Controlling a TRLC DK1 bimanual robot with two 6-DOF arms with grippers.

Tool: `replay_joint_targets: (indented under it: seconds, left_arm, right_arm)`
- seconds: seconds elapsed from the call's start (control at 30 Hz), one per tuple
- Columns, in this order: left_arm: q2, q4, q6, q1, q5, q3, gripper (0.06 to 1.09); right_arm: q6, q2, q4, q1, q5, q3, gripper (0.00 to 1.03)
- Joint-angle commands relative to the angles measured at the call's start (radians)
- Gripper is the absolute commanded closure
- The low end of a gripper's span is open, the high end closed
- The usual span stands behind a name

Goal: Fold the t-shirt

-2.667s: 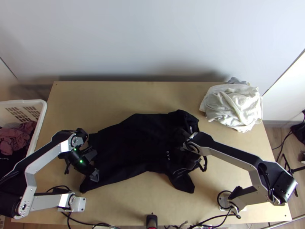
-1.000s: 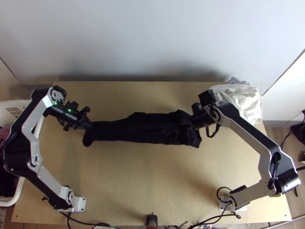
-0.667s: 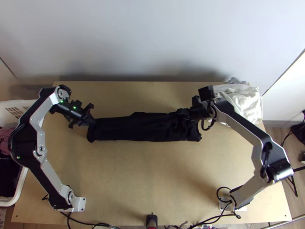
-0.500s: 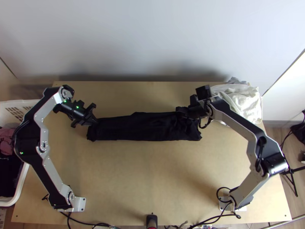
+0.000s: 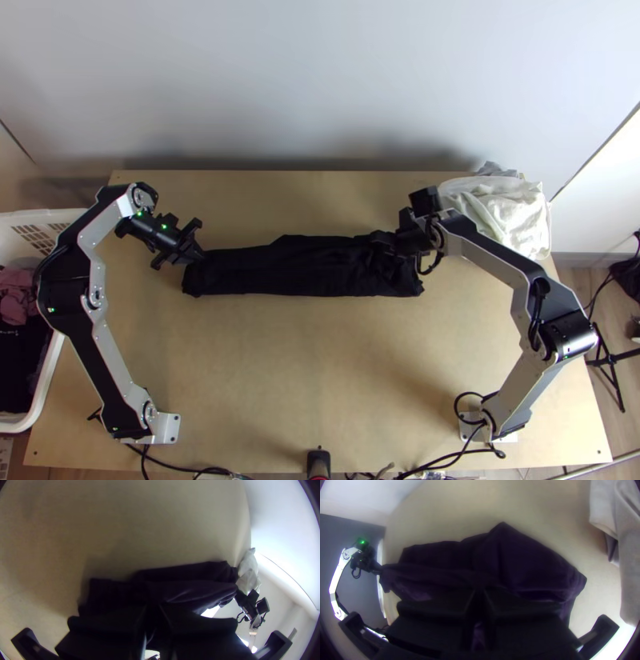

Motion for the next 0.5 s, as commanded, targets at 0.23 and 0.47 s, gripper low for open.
replay_joint_targets:
  seconds: [0.23,0.47]
  left_arm:
    - [0.017,-0.135,0.111,0.098,-0.015,0.064,0.33]
    - [-0.02,-0.153,0.125,0.204,-0.017,0.063,0.32]
  right_arm:
    - [-0.108,-0.132,0.02,-0.023,0.04,-0.134,0.19]
    - [-0.145,-0.27,0.011,-0.043,0.04,-0.203,0.05]
